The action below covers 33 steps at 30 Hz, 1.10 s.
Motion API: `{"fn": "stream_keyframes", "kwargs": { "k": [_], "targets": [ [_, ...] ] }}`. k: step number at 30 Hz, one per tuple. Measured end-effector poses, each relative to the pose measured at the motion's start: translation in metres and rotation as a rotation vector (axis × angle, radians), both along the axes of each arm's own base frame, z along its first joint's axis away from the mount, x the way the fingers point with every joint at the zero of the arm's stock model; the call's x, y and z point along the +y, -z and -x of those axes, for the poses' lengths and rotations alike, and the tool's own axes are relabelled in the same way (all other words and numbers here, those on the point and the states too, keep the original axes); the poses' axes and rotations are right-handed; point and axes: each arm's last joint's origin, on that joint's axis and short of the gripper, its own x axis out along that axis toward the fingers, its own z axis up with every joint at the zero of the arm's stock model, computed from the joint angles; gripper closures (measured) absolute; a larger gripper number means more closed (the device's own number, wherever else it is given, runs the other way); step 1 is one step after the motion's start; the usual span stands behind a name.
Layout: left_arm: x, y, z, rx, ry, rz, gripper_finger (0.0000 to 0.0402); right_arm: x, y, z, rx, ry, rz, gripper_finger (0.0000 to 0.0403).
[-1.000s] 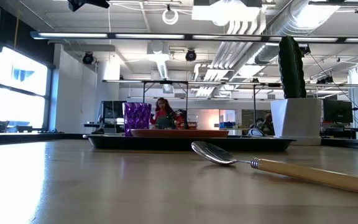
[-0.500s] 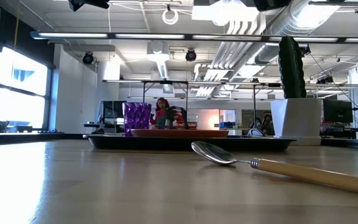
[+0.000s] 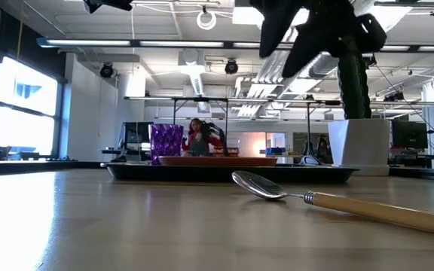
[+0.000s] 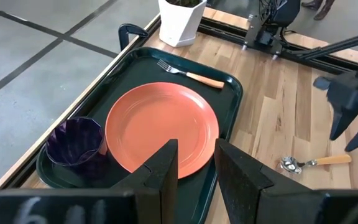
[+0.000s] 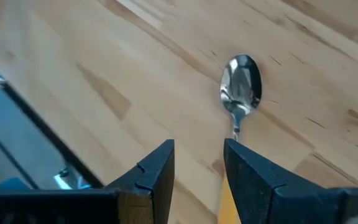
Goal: Pick and place plate/cup/fork/spoon on tray
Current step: Put the orange spoon on the serving tray
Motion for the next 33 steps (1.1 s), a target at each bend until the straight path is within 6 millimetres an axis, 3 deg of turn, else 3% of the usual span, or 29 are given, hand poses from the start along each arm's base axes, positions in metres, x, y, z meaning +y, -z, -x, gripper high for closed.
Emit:
{"fn": "stream_keyframes", "kwargs": {
  "k": [10,33],
  "targets": [
    [0.0,0.0,0.0,0.001,-0.002,-0.002,0.0307,0.019,0.037,-0.002,0.12,-0.028,0.046,0.0275],
    [0.0,0.0,0.0,0.001,-0.008,-0.005,0.0307,0.044,0.079,0.001,0.199,-0.096,0.134,0.0275]
  ]
}}
